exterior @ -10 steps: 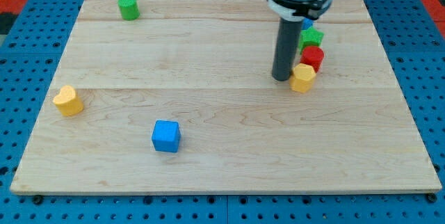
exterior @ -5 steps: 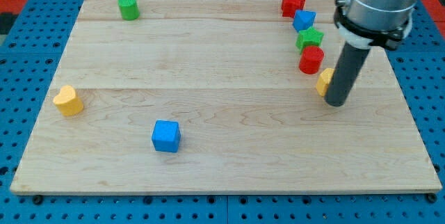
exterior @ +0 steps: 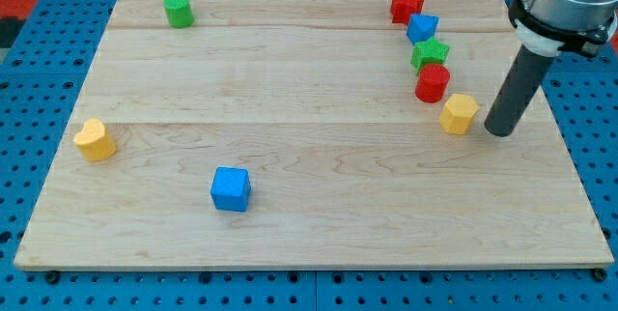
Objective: Move yellow hexagon near to red circle
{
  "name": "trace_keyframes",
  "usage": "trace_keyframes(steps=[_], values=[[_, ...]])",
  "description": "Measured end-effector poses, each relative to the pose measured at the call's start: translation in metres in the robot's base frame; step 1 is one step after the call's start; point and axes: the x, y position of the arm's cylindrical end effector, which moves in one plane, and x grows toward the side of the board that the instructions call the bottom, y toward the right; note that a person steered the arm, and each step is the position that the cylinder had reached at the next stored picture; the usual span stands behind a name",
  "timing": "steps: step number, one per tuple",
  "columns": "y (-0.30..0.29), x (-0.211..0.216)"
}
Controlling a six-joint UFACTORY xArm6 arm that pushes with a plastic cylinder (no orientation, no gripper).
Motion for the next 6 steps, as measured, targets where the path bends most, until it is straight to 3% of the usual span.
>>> trace_keyframes(steps=[4,5,6], values=[[-0.038,-0.012],[-0.016,0.001],[-0.036,0.038]])
